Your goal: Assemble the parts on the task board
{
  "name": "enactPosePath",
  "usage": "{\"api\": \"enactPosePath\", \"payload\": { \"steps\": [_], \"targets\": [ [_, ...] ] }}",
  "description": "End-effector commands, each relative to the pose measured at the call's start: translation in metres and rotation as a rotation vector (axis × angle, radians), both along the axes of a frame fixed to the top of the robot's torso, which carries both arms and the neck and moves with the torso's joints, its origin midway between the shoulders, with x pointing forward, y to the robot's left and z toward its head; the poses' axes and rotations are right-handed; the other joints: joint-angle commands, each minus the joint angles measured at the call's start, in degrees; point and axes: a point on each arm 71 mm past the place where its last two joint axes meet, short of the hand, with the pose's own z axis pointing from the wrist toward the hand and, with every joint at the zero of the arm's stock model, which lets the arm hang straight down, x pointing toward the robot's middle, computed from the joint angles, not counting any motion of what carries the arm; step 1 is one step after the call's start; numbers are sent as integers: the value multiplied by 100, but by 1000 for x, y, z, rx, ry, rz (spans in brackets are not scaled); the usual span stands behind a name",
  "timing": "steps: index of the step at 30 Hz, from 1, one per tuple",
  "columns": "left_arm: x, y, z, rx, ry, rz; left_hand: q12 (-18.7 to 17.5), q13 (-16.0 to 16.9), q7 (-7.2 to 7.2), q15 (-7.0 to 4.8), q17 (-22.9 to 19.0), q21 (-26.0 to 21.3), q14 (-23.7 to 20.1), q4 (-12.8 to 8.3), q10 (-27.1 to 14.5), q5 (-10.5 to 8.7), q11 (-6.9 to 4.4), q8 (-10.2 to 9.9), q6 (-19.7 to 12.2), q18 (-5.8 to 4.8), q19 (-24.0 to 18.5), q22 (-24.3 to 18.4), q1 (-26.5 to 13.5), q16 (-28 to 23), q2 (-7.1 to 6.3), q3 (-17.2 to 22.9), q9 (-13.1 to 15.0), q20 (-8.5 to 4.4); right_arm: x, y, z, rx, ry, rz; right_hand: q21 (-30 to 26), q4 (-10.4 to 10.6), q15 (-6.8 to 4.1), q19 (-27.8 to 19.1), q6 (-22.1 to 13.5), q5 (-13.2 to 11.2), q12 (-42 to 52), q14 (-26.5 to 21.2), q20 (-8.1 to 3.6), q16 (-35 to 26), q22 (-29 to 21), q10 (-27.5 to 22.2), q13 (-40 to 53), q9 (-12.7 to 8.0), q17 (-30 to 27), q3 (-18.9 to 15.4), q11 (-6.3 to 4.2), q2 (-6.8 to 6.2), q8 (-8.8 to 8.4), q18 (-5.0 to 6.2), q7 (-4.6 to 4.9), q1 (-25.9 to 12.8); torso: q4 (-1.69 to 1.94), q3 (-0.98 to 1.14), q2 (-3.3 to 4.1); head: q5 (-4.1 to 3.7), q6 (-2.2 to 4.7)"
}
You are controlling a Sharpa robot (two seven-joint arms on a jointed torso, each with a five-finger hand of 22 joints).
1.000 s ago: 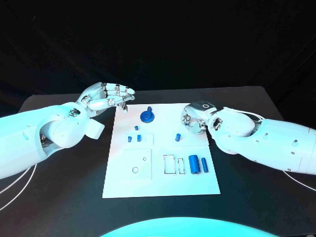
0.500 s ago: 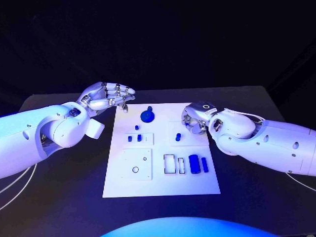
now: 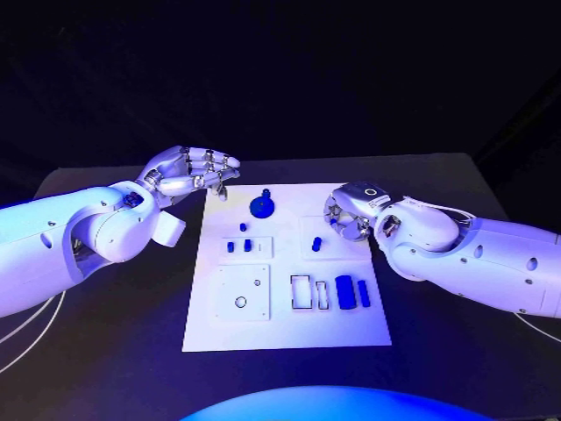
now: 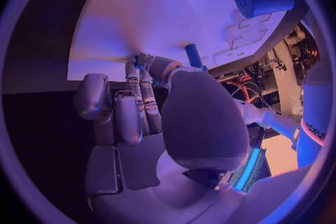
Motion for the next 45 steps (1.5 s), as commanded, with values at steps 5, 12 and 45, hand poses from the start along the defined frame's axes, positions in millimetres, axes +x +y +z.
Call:
{"api": "enactPosePath", "payload": {
  "steps": [5, 12, 45],
  "targets": [
    [0, 0, 1, -1, -9, -6, -36, -5, 21, 19, -5, -19, -19, -26, 20, 23, 30, -18, 2, 37, 29, -7, 43, -38, 4, 0, -5, -5, -2, -3, 7, 42, 4, 0, 25, -36, -41, 41, 26, 32, 28, 210, -4, -3, 196, 257, 19, 3, 0, -3, -204, 74, 40, -94, -1, 32, -3, 0, -4, 3, -1],
    [0, 1, 1, -1, -8, -5, -36, -5, 21, 19, -5, -19, -19, -26, 20, 23, 30, -18, 2, 37, 29, -7, 43, -38, 4, 0, -5, -5, -5, -6, 18, 80, 10, 1, 17, -36, -41, 38, 28, 24, 27, 210, -5, -4, 194, 259, 21, 3, -2, -4, -203, 72, 40, -92, 0, 28, -5, 0, -3, 4, 4],
    [0, -5, -1, -5, -4, -15, -50, -13, 26, 23, -9, -18, -21, -32, 25, 34, 35, -22, 2, 35, 32, -4, 48, -44, 13, -8, -10, -4, -66, 92, 30, 262, 55, 295, -45, -49, -41, 15, 19, 19, 13, 211, -9, -4, 173, 251, 25, 2, -3, 9, -199, 76, 34, -81, 7, 34, 11, -15, 2, 409, -21]
  ]
}}
